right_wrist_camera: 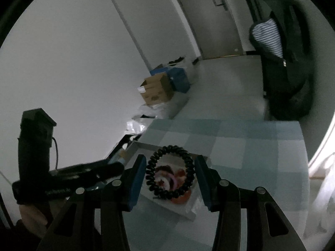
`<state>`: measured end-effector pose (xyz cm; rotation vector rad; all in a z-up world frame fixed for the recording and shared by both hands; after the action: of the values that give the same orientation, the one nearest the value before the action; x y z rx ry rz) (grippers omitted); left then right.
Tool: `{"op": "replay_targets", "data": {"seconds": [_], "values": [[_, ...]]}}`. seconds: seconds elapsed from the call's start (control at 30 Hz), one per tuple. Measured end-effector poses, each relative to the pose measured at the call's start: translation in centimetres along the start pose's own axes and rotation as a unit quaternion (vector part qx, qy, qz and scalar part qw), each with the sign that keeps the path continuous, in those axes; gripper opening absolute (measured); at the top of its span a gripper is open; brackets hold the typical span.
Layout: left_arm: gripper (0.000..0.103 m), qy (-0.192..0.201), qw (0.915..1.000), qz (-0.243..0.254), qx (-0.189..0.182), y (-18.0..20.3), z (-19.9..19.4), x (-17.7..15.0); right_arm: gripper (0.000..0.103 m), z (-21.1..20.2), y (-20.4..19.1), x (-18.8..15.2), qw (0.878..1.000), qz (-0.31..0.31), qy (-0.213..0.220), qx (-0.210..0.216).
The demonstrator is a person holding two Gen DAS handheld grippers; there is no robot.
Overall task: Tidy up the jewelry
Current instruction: 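Carry both bracelets into the gray box and open both grippers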
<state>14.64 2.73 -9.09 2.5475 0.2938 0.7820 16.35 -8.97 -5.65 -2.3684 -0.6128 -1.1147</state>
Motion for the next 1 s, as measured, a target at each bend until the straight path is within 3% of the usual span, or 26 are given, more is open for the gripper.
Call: {"op": "replay_targets", "data": {"seconds": [0.4,1.0], "values": [[0.056,-0.004,1.0000,-0.009,-0.001,0.2,1.8,1.5,0.046,4.1,0.1,0.7,0.999,-0.006,-0.014,0.035],[0.056,-0.007,0.9998,0.004,0.021,0.0,3.8,1.4,0.046,5.4,0.3,-0.1,0.998,-0.010,-0.022,0.053]]}}
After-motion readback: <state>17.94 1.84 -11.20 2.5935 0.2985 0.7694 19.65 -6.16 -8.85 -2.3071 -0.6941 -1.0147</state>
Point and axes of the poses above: each gripper's, at about its wrist camera, not at the fingertips, and z roughly the way its jaws point, y to its right, x to its top, the point moved 9 cm from there along z, roughly the way its jaws point, and after that the axes turned 13 degrees about -z, right-handed, at the moved point
